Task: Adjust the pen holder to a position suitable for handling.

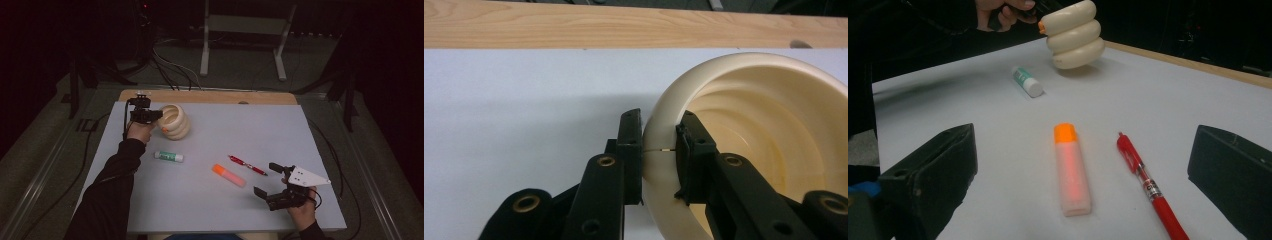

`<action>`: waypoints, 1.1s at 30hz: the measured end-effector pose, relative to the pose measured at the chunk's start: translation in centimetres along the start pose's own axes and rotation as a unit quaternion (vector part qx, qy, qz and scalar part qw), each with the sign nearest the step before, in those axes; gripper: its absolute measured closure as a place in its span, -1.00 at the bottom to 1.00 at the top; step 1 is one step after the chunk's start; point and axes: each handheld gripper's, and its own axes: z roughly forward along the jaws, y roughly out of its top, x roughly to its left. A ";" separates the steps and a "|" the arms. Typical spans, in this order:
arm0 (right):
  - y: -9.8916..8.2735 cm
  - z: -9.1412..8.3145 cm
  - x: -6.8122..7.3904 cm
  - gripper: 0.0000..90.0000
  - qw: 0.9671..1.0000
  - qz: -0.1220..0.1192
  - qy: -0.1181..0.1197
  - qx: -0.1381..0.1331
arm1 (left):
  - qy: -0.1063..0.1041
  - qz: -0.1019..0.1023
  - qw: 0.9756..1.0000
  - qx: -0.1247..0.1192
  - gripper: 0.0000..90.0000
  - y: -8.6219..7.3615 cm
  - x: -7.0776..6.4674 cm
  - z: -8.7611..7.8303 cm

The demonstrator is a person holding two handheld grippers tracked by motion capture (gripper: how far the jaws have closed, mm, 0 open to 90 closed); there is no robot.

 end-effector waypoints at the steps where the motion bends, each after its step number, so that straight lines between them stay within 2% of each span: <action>1: 0.0 0.0 0.0 -1.00 1.000 0.000 0.000 0.000 | -0.002 0.002 1.000 0.000 0.70 0.0 -0.2 -0.1; 12: 0.0 0.0 0.0 -1.00 1.000 0.000 -0.001 0.000 | -0.026 0.031 0.999 0.010 0.71 0.2 -3.3 -0.5; 21: 0.0 0.0 0.0 -1.00 1.000 0.000 -0.002 -0.001 | -0.030 0.047 0.998 0.021 0.70 0.1 -5.6 -0.4; 26: 0.0 0.0 0.0 -1.00 1.000 0.001 -0.002 0.000 | -0.039 0.055 0.997 0.031 0.70 -0.2 -6.8 -0.3; 33: 0.0 0.0 0.0 -1.00 1.000 -0.001 -0.003 0.000 | -0.048 0.076 0.995 0.042 0.70 -0.7 -8.7 0.0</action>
